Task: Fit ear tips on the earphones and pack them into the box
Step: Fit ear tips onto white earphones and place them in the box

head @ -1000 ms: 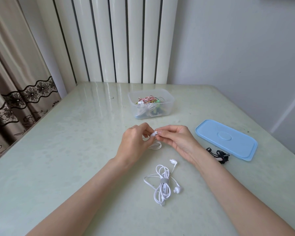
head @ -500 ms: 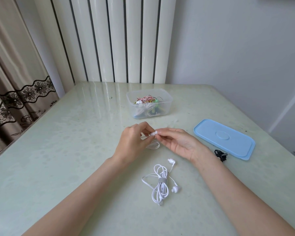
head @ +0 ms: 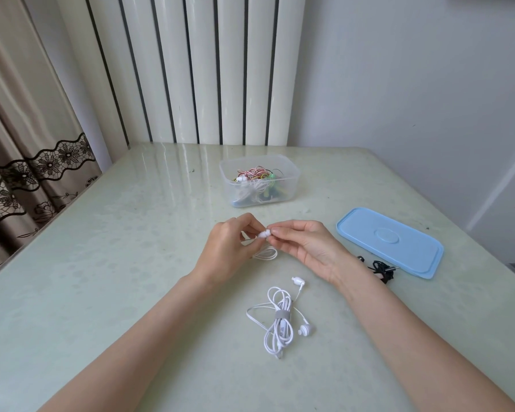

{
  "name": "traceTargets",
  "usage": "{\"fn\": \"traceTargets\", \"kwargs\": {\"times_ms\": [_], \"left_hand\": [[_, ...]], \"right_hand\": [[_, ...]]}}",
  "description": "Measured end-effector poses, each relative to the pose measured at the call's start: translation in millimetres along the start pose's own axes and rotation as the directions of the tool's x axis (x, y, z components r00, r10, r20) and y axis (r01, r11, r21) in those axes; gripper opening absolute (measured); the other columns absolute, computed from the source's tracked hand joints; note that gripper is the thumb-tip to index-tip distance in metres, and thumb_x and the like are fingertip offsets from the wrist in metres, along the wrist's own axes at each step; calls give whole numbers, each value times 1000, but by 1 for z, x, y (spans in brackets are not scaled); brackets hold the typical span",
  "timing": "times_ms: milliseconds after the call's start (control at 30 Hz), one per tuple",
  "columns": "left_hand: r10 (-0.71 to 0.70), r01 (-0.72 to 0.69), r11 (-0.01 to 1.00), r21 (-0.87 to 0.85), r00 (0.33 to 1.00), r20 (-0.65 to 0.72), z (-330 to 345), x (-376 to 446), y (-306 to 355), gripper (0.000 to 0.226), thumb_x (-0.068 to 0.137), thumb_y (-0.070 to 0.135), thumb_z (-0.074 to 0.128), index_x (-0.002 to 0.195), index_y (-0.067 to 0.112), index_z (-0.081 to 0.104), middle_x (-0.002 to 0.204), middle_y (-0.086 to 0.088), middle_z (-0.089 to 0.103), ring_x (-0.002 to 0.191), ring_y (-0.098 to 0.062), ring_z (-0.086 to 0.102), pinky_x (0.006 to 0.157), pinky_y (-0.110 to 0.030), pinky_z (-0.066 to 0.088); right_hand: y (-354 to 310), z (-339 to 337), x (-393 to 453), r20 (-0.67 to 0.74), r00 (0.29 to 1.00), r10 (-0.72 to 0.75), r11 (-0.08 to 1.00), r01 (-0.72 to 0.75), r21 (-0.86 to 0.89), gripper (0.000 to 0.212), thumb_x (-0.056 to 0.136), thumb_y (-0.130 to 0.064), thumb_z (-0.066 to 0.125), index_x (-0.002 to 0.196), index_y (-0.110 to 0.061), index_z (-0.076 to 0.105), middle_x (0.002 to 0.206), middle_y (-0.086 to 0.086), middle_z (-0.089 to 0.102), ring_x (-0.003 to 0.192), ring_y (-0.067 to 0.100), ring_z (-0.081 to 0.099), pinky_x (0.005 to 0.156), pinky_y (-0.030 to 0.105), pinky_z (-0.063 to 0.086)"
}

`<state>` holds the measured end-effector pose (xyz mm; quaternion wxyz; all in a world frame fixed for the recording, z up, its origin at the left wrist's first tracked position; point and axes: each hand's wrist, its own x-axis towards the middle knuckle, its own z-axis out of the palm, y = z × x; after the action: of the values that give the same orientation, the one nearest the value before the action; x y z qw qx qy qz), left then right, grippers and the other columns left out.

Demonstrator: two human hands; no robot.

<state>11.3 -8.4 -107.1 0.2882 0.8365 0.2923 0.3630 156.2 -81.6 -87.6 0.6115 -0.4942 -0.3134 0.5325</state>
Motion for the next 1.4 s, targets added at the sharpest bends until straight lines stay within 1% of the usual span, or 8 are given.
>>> {"fn": "traceTargets", "kwargs": {"times_ms": [233,367,567,667,767,1000,1300,1400], "left_hand": [[-52,55,998,32,995,-81,1,1,-2,7,82,21,65,83,16,61,71,9,64,65,4,54,61,-7,36],[-138,145,985,98,988,-73,2,4,-10,12,84,25,63,86,14,66,70,4,60,66,-12,52,59,-18,36],[-257,257,966,-6,966,-35,-7,12,-19,18,90,19,54,98,14,70,90,5,66,82,-10,57,64,-7,38],[-340,317,932,-176,933,-121,-14,18,-19,21,91,12,48,90,17,68,87,4,66,81,-15,57,76,-21,44],[-395,330,908,-260,880,-264,-23,20,-19,24,90,8,44,82,17,65,83,5,65,85,-20,58,81,-35,45],[-347,311,937,-160,887,-306,-17,10,-27,26,88,3,42,81,17,63,83,5,63,68,-4,53,58,-8,37],[-334,305,942,-141,891,-306,-25,19,-32,28,84,0,42,81,17,65,83,5,64,60,-5,49,56,-6,38],[-290,274,957,-96,918,-271,-30,21,-32,25,84,2,46,78,19,63,82,3,65,63,-5,53,57,-7,38]], "right_hand": [[-8,0,3,-74,984,-163,942,133,-309,9,83,7,58,88,9,65,68,11,62,52,7,60,59,15,55],[-29,-28,20,-238,909,-343,758,118,-641,11,83,1,60,88,9,66,64,6,60,48,9,60,61,21,56],[-26,-9,20,200,980,12,333,185,-925,29,74,-21,75,102,-19,67,93,-1,62,75,11,56,66,19,49],[-17,4,23,336,942,-19,29,337,-941,24,74,-16,70,98,-14,69,94,1,66,79,11,55,76,26,45],[-34,10,33,340,929,-147,37,348,-937,12,78,-10,65,88,-7,72,89,11,71,77,18,58,74,30,44],[-114,29,75,172,785,-595,208,357,-911,14,78,-14,69,88,-6,72,80,6,67,55,-6,52,55,5,33],[-106,19,128,104,897,-430,21,125,-992,36,83,6,49,117,-5,59,117,15,60,95,22,53,89,24,38],[-101,25,108,184,891,-414,52,225,-973,28,84,3,49,105,-5,66,101,13,67,81,17,54,76,17,41]]}}
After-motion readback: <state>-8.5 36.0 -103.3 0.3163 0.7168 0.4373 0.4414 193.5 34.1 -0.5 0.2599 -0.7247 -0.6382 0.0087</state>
